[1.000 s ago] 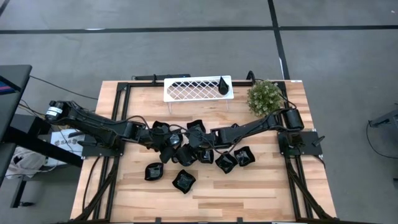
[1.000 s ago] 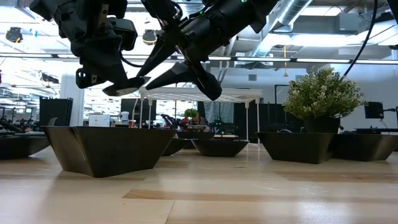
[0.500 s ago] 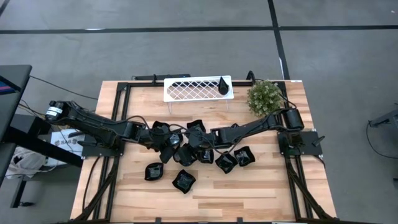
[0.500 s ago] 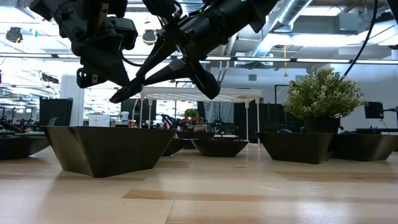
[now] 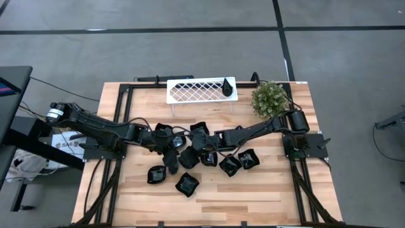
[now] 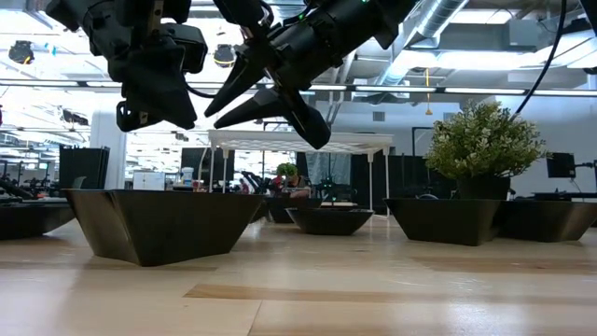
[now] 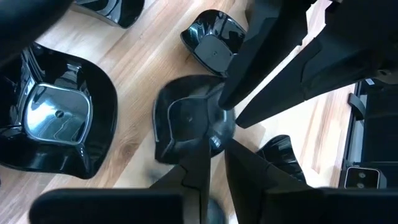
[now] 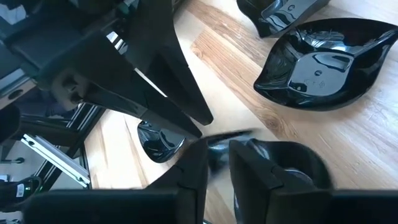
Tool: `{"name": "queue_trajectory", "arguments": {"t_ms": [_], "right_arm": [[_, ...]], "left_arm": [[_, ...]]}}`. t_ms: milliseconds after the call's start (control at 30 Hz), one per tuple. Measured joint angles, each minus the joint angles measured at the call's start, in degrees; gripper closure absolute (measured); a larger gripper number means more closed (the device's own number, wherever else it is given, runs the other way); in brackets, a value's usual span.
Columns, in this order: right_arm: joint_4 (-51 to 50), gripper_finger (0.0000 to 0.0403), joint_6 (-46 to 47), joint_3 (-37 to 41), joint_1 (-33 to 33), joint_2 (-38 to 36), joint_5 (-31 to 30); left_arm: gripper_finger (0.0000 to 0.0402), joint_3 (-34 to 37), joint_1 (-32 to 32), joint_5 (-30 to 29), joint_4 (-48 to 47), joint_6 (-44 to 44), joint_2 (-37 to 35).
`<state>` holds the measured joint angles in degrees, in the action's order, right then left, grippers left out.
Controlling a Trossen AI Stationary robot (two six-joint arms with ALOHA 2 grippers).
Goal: Pick & Place Mini shaped plates
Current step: Stack the black drop shaped plate on top of the black drop shaped plate on the shelf
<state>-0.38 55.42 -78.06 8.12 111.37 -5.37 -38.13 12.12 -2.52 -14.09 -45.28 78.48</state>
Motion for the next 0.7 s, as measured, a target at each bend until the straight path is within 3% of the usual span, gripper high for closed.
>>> {"name": "queue_trajectory", "arguments": {"t_ms": [300,533,700], "right_arm": [[0.0,0.0394,-0.72,0.0,0.19,0.0,1.13],[-1.18,0.0376,-2.54,-0.04,0.63,0.0,1.14],[-2.45,0.0357,-3.54,-0.04,0.83,0.0,1.3]], "left_arm": [[0.035,0.0,0.0,2.25,-0.02,0.1,-0.23],[0.035,0.0,0.39,7.16,-1.68,4.09,-3.57],[0.035,0.1,2.29,7.28,-8.09,7.36,-5.42]]}}
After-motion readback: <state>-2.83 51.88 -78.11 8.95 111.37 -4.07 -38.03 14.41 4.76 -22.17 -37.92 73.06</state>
